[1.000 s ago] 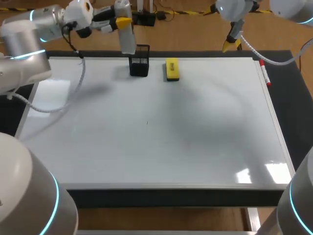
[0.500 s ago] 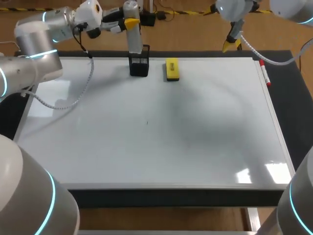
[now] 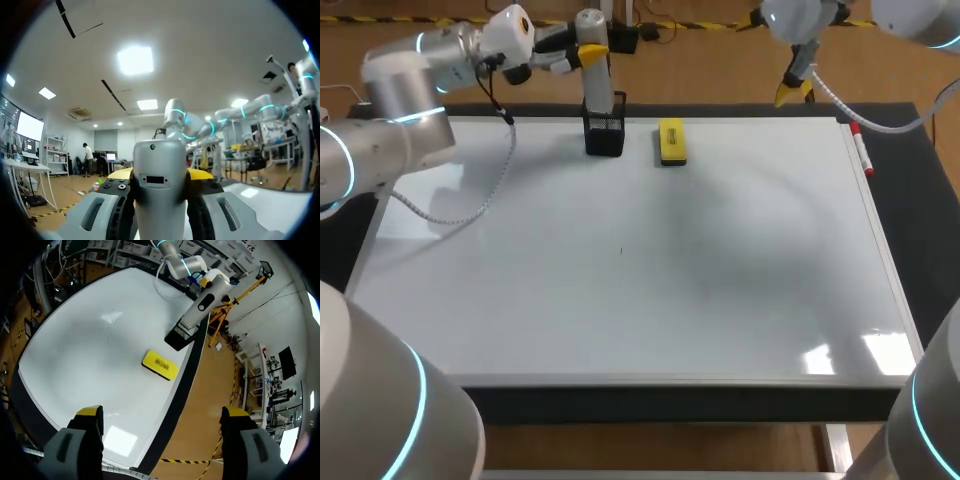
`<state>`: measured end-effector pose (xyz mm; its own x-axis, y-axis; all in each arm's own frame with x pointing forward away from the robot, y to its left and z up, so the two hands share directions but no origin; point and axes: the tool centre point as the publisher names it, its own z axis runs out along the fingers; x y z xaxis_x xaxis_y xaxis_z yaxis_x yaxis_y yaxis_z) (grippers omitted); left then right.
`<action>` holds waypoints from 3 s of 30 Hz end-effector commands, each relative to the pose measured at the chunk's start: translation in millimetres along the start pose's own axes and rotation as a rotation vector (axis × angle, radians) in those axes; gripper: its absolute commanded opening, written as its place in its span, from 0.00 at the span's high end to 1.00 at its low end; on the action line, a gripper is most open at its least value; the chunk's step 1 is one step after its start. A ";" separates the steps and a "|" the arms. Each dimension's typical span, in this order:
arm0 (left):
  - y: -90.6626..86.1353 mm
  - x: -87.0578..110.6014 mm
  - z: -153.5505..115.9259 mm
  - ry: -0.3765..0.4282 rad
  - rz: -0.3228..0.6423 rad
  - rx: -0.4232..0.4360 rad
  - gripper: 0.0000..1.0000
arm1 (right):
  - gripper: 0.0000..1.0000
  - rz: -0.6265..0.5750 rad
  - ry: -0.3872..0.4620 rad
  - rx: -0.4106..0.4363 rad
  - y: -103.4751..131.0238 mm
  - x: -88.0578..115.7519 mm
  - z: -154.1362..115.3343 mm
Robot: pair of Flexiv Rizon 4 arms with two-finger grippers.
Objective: Pick up the inspection probe, press it on each red-marked spot on the whiteboard one by one, put down the probe, pick up the eraser, and wipe off all the red marks.
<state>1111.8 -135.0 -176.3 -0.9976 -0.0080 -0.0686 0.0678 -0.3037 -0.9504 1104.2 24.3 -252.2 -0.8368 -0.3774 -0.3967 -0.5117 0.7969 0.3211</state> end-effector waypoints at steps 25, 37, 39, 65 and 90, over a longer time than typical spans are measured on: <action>62.0 -16.1 -11.9 0.043 -0.058 -0.006 1.00 | 0.00 -0.001 0.004 0.004 0.0 -0.6 -0.5; 76.2 -14.4 -13.8 0.041 -0.066 -0.018 1.00 | 0.00 -0.001 0.004 0.004 0.0 -0.6 -0.5; 78.0 -14.4 -14.3 0.037 -0.070 -0.020 0.91 | 0.00 -0.001 0.004 0.004 0.0 -0.6 -0.5; 47.5 1.9 -37.8 -0.044 0.009 -0.186 0.00 | 0.00 -0.001 0.004 0.004 0.0 -0.6 -0.5; 16.0 33.5 -80.4 -0.312 0.121 -0.647 0.00 | 0.00 -0.001 0.004 0.004 0.0 -0.6 -0.5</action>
<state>1096.8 -67.9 -226.6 -0.9913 0.0502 -0.1216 0.1226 0.0175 -0.9923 1104.3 24.4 -252.4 -0.8368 -0.3774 -0.3967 -0.5117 0.7968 0.3214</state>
